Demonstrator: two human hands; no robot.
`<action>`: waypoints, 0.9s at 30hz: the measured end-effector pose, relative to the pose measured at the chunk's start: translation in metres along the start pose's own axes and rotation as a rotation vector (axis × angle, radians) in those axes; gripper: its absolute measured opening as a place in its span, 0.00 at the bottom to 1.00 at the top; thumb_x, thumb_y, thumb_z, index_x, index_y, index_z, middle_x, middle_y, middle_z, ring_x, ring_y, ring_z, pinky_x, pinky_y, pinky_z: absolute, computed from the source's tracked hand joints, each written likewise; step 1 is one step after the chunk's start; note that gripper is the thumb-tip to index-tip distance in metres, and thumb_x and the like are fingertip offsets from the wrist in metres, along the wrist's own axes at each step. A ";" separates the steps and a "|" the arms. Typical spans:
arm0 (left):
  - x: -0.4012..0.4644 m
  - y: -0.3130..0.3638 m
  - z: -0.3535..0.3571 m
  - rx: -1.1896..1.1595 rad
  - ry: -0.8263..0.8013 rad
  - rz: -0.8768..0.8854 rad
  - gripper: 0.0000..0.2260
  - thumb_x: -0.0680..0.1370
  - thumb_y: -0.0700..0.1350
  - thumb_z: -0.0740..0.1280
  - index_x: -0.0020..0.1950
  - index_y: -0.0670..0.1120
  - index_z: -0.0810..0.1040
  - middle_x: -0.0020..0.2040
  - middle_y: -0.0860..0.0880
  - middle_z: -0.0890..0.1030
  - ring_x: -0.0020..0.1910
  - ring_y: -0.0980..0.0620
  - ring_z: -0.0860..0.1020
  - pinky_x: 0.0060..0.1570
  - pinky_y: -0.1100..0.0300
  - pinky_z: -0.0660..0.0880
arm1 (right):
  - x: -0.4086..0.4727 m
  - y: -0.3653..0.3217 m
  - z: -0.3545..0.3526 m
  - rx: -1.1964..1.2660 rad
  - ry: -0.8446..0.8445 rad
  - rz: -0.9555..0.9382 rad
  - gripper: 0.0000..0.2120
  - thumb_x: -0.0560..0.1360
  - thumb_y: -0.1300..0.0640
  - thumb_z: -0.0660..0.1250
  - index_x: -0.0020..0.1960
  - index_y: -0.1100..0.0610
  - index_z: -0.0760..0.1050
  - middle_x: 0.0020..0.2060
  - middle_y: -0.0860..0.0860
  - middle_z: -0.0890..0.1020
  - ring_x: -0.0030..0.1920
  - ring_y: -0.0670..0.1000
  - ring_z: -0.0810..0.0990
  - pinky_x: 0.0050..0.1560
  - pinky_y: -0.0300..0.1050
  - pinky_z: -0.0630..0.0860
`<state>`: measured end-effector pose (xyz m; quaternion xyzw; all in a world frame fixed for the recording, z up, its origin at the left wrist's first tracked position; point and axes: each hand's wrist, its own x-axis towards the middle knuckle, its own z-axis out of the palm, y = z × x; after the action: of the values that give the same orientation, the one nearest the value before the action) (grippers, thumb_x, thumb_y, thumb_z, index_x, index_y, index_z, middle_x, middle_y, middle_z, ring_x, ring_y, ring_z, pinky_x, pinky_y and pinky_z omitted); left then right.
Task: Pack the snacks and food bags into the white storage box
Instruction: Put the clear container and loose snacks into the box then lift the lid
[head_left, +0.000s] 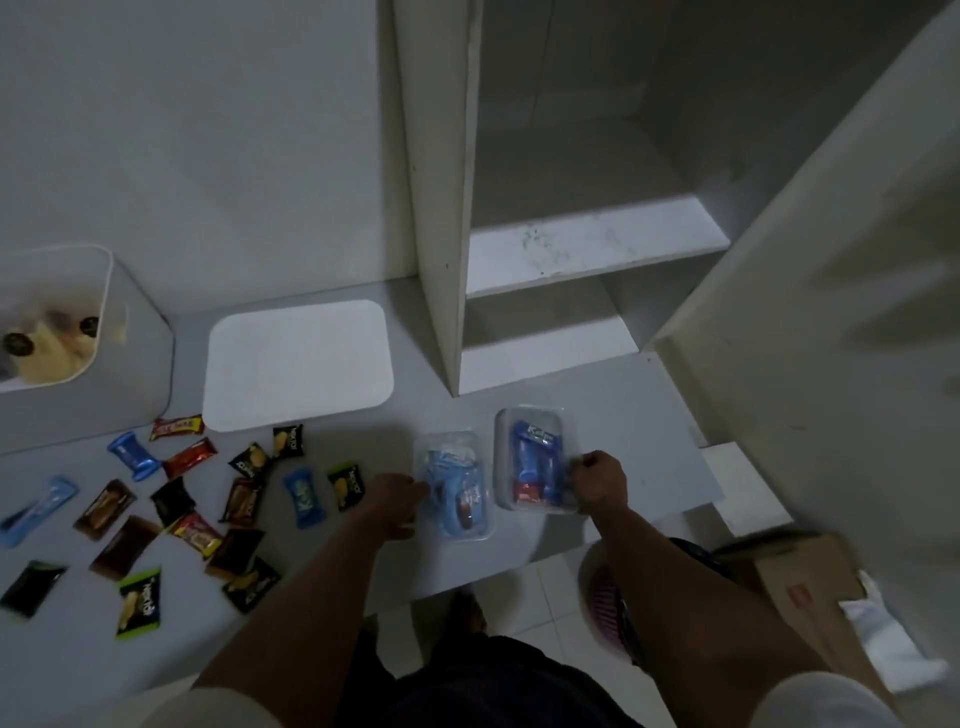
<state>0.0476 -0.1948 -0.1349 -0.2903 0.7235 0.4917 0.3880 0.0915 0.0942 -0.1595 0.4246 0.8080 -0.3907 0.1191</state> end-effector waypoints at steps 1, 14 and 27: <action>0.001 -0.001 0.001 -0.024 -0.001 -0.013 0.06 0.81 0.43 0.69 0.51 0.41 0.78 0.44 0.40 0.79 0.41 0.44 0.78 0.45 0.49 0.80 | 0.003 -0.003 -0.007 0.035 -0.017 -0.017 0.09 0.78 0.59 0.68 0.52 0.64 0.82 0.51 0.63 0.85 0.53 0.64 0.83 0.57 0.55 0.80; -0.012 0.001 0.006 -0.151 -0.093 0.047 0.29 0.77 0.66 0.67 0.59 0.40 0.77 0.54 0.39 0.82 0.48 0.42 0.82 0.40 0.54 0.79 | -0.051 -0.061 0.025 -0.081 -0.409 -0.207 0.05 0.75 0.56 0.72 0.50 0.55 0.78 0.46 0.55 0.84 0.46 0.56 0.83 0.48 0.50 0.82; -0.035 0.027 -0.118 -0.105 -0.053 0.166 0.21 0.73 0.55 0.77 0.47 0.37 0.82 0.36 0.42 0.84 0.33 0.43 0.83 0.39 0.47 0.82 | -0.107 -0.154 0.087 0.171 -0.522 -0.309 0.11 0.83 0.57 0.62 0.64 0.49 0.74 0.61 0.56 0.81 0.57 0.58 0.83 0.59 0.61 0.81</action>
<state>0.0123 -0.2944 -0.0667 -0.2361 0.7079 0.5669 0.3490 0.0246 -0.0841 -0.0797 0.1908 0.7694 -0.5664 0.2255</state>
